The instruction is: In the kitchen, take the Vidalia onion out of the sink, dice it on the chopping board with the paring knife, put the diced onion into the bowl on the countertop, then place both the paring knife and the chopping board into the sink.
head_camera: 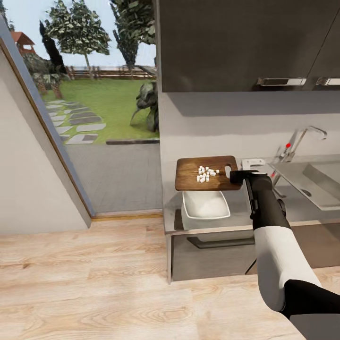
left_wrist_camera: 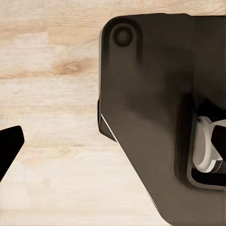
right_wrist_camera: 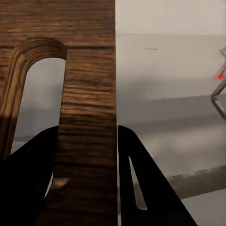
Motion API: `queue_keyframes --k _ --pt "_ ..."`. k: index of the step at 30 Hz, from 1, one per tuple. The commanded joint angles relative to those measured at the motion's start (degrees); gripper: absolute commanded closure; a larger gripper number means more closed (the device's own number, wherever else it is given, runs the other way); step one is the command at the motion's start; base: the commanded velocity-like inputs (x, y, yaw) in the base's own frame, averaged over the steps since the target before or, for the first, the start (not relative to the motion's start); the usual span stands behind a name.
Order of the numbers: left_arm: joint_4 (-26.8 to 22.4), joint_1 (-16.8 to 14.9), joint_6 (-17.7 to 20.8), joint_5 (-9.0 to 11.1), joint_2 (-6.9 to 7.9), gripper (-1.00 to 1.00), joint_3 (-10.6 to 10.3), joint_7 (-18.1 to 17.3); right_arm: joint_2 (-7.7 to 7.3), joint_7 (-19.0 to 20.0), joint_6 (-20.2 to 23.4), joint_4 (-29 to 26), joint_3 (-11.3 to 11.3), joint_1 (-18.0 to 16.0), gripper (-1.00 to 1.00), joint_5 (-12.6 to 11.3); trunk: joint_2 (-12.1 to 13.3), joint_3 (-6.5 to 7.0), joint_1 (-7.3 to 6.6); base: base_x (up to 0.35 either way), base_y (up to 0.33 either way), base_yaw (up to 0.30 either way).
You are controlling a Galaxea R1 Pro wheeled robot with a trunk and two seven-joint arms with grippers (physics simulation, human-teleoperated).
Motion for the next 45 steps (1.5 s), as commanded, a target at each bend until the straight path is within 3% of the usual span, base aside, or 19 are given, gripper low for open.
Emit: queue_keyframes --k 1,11,17,21,29,41,45 --pt "-0.13 0.03 -0.08 0.33 0.09 -1.00 -0.49 0.45 0.03 0.45 0.17 -0.02 -0.17 -0.06 1.00 0.46 -0.11 -0.10 0.04 0.000 0.000 0.000" --pt "-0.13 -0.02 -0.08 0.30 0.10 -1.00 -0.49 0.45 -0.60 2.88 -0.52 1.31 -0.62 -0.06 1.00 0.39 -0.11 -0.10 0.04 0.000 0.000 0.000" --pt "-0.13 -0.02 -0.08 0.30 0.10 -1.00 -0.49 0.45 -0.75 3.21 -3.12 1.42 -0.74 -0.06 1.00 0.39 -0.11 -0.10 0.04 0.000 0.000 0.000" --pt "-0.11 -0.02 -0.08 0.30 0.10 -1.00 -0.49 0.45 -1.60 3.24 -3.72 1.41 -0.88 -0.06 1.00 0.39 -0.11 -0.10 0.04 0.000 0.000 0.000" --pt "-0.13 0.00 -0.08 0.30 0.10 -1.00 -0.49 0.45 -1.94 7.16 -4.13 1.41 -5.64 -0.06 1.00 0.44 -0.11 -0.10 0.04 0.000 0.000 0.000" --pt "-0.26 -0.02 -0.08 0.30 0.10 -1.00 -0.49 0.45 -1.84 7.71 -8.00 2.14 -5.88 -0.06 1.00 0.39 -0.11 -0.10 0.04 0.000 0.000 0.000" --pt "-0.22 -0.02 -0.08 0.30 0.10 -1.00 -0.49 0.45 -1.79 7.66 -11.08 2.86 -5.92 -0.06 1.00 0.39 -0.11 -0.10 0.04 0.000 0.000 0.000"
